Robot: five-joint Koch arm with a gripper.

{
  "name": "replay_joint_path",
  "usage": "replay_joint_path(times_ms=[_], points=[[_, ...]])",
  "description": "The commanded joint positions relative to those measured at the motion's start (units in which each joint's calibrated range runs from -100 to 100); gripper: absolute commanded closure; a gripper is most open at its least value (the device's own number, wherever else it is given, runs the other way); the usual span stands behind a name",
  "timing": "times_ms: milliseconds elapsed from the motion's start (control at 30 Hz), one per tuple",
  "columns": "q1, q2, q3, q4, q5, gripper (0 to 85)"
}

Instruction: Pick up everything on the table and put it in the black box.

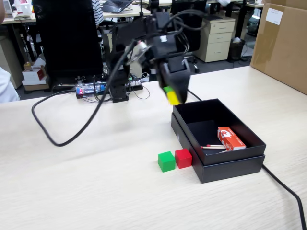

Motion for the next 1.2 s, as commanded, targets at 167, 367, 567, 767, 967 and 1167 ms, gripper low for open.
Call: replay_joint_path(times_ms=[167,367,567,767,967,1167], points=[[4.20,29.64,15.26,0.17,1.51,84.6],[4.00,37.67,16.89,0.26,2.64,84.6],[3.96,39.85,16.80,0.26,3.27,84.6],[3.81,34.80,13.18,0.17,3.37,55.3],[3.52,22.64,8.28,0.17,3.37,43.6],[1.81,5.31,7.19,0.17,3.13,43.6]])
